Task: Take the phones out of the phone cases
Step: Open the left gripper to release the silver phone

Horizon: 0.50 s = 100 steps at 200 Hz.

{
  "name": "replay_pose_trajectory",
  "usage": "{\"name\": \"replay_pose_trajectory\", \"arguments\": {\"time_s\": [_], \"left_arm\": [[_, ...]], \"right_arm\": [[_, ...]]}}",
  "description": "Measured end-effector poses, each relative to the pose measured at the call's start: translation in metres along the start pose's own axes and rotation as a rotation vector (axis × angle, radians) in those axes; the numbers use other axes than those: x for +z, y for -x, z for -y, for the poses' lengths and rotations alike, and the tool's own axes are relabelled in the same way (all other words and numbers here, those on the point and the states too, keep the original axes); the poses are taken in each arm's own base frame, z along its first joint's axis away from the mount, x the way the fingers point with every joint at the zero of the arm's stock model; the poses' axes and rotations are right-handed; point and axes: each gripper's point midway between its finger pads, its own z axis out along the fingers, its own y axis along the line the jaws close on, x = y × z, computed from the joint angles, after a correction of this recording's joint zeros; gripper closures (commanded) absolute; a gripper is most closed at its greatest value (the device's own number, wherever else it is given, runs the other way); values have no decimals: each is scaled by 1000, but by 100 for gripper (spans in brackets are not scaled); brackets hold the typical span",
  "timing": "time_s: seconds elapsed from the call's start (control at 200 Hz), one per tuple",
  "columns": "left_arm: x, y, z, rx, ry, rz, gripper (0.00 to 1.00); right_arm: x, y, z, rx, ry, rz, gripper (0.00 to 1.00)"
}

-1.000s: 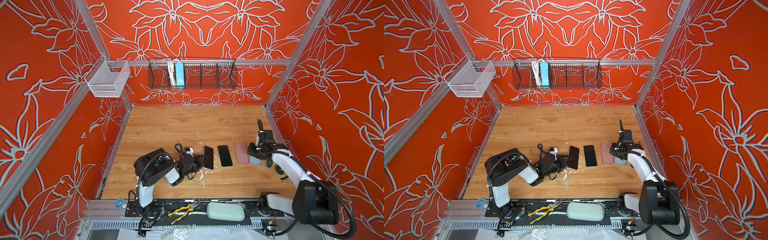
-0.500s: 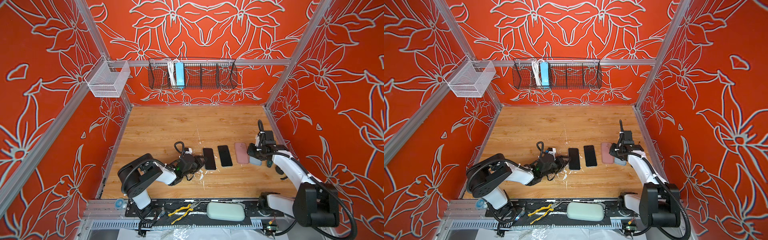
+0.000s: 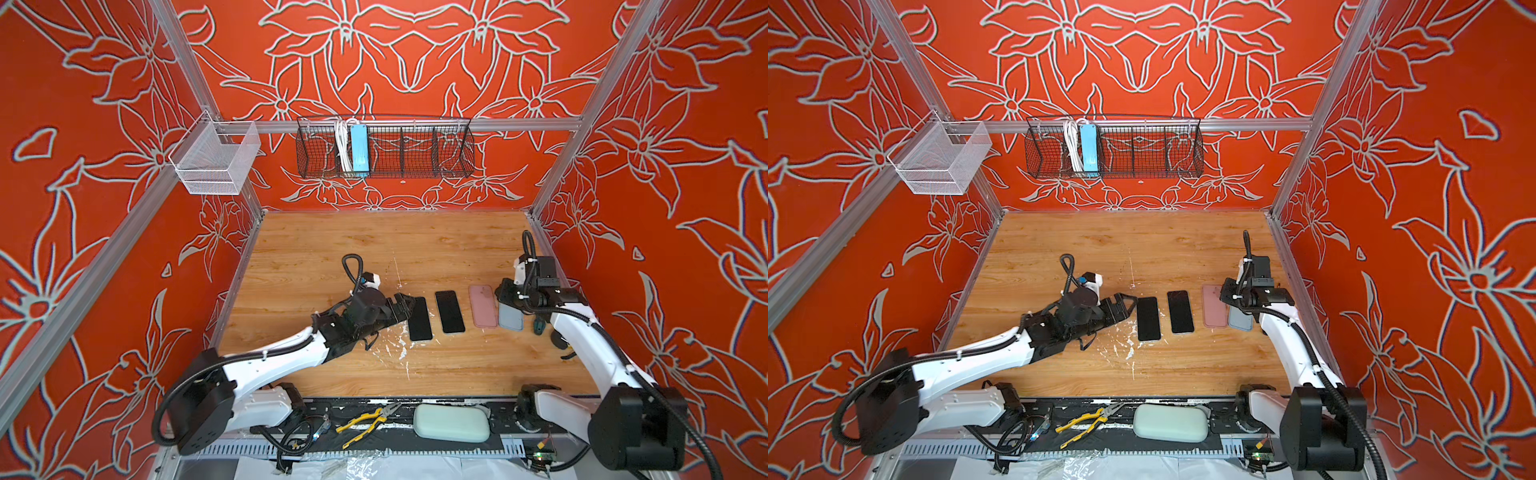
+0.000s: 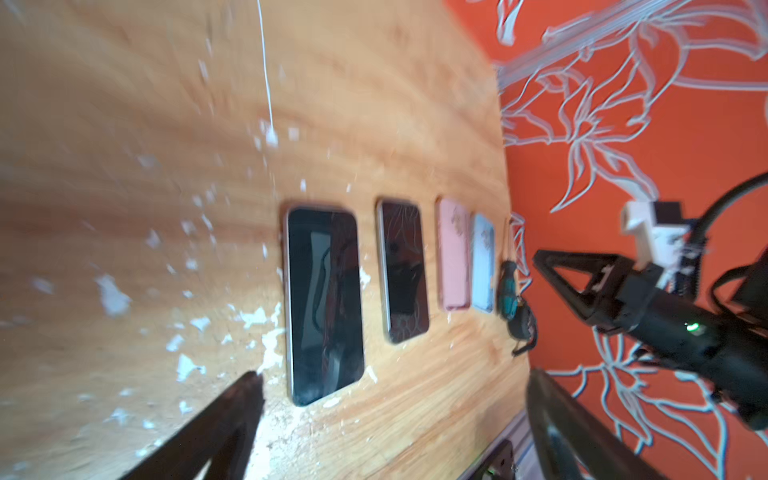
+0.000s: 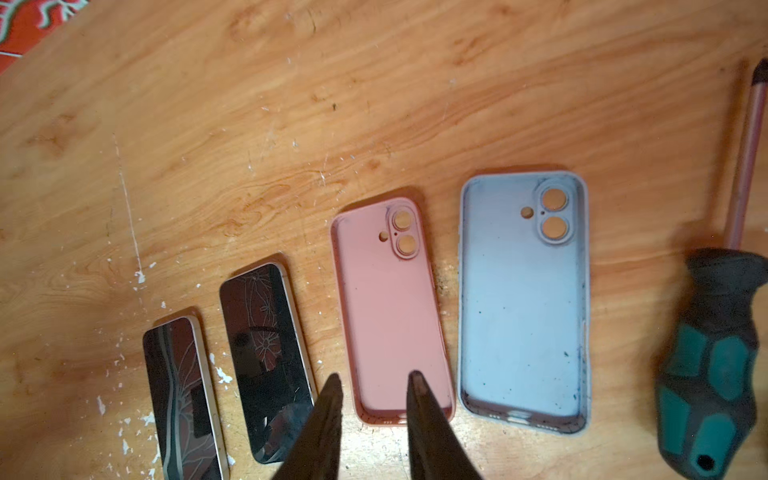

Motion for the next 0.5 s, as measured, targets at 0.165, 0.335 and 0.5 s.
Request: {"name": "replay_pose_trajectory", "arguments": {"time_s": [0.165, 0.335, 0.5], "left_arm": [[-49, 89, -33, 61, 129, 200, 3], [-97, 127, -78, 121, 336, 350, 3], [-116, 135, -114, 315, 494, 474, 3]], "right_arm": [[-2, 12, -6, -26, 21, 33, 48], [1, 31, -12, -56, 32, 82, 12], [2, 53, -17, -77, 40, 168, 2]]}}
